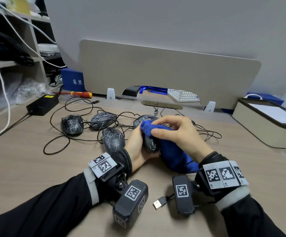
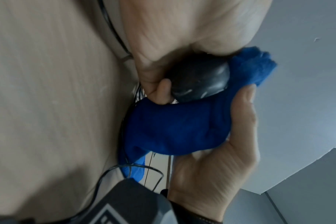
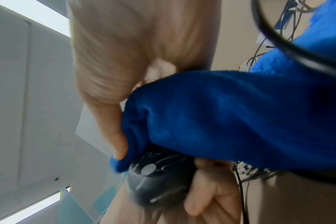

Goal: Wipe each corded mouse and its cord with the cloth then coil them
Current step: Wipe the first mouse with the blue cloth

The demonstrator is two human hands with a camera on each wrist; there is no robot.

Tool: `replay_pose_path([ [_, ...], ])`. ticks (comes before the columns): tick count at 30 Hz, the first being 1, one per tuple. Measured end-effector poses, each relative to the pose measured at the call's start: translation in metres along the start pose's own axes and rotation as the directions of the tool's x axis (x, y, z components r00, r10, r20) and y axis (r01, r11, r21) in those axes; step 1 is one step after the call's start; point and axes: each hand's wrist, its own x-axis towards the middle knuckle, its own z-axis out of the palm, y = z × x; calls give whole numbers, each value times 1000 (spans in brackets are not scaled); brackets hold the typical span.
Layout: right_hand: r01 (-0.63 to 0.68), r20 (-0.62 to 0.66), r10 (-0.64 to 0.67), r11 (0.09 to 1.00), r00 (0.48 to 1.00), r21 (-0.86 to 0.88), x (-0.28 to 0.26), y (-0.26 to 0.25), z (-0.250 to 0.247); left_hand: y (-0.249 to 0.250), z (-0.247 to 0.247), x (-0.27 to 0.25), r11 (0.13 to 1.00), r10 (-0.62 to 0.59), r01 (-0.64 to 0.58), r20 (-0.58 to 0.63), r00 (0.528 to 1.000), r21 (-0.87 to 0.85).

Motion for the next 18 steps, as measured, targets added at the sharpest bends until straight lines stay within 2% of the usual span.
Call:
replay_pose_path([
  [3, -13, -225, 8, 1000, 974, -22, 6, 8, -1, -1, 4, -1, 997, 0, 1, -1, 1000, 72],
  [4, -19, -246, 12, 999, 969, -28, 6, 9, -1, -1, 3, -2, 997, 8, -7, -12, 1000, 82],
  [5, -20, -213, 13, 999, 977, -31, 6, 7, -2, 0, 5, -3, 998, 16, -15, -23, 1000, 67],
  [8, -58, 86, 58, 998, 995, -11, -2, -6, 2, 0, 1, 1, 998, 63, -63, -30, 998, -10],
  [9, -65, 142, 66, 998, 988, -12, -4, -8, 4, -1, -2, 4, 997, 78, -78, -13, 997, -19],
  [10, -55, 133, 57, 998, 990, -19, -3, -9, 5, -1, -3, 4, 997, 77, -77, 15, 997, -23],
  [12, -8, -31, 7, 998, 1000, -55, 1, -3, 3, -2, -2, 2, 999, 47, -48, 39, 998, 23],
  [14, -5, -232, -14, 997, 973, -82, 4, 5, -2, -2, -2, 0, 997, 15, -19, 46, 999, 77],
  [15, -21, -290, -2, 997, 957, -75, 5, 8, -4, -2, 1, 0, 996, 4, -8, 44, 999, 88],
  [16, -38, -313, 13, 997, 950, -74, 5, 11, -5, -2, 0, 0, 997, -3, 0, 37, 999, 78],
  [18, -57, -250, 27, 992, 968, -115, 3, 12, -4, 1, 0, -2, 1000, 11, -12, 38, 999, 10],
])
